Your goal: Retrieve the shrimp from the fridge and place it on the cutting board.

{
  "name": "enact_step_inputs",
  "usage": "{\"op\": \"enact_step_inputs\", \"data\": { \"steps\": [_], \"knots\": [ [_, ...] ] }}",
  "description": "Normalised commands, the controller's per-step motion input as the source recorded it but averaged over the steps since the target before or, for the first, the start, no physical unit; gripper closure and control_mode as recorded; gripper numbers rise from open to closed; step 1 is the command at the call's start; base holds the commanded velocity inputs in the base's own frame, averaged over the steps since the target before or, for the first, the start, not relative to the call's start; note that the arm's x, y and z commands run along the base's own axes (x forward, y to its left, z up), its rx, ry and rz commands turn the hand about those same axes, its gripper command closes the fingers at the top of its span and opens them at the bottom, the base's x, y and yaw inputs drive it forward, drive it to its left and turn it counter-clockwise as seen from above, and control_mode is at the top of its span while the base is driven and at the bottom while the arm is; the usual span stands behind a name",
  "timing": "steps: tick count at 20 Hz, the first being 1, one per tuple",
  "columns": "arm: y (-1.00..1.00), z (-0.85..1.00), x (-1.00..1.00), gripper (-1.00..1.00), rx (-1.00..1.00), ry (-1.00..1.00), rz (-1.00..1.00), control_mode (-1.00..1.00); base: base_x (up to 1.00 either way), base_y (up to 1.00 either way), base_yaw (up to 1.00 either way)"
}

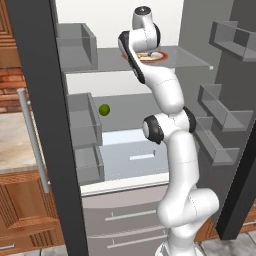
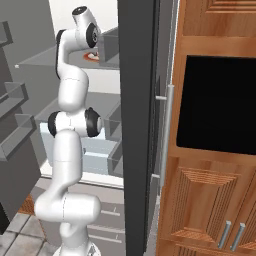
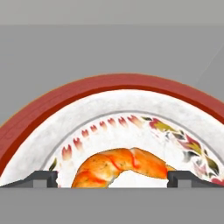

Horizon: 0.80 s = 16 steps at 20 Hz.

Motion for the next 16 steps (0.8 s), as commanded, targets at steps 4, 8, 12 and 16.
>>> {"op": "enact_step_inputs", "data": {
  "steps": [4,8,12,16],
  "knots": [
    [0.01,-0.06,0.01,-1.0,0.0,-0.02,0.0,-1.0,0.0,0.0,0.0],
    [0.0,-0.03,0.01,-1.0,0.0,-0.06,0.0,-1.0,0.0,0.0,0.0],
    [0.0,0.0,0.21,-1.0,0.0,-0.04,-0.01,-1.0,0.0,0.0,0.0],
    [0.01,-0.06,0.15,-1.0,0.0,-0.01,0.0,-1.0,0.0,0.0,0.0]
  ]
}}
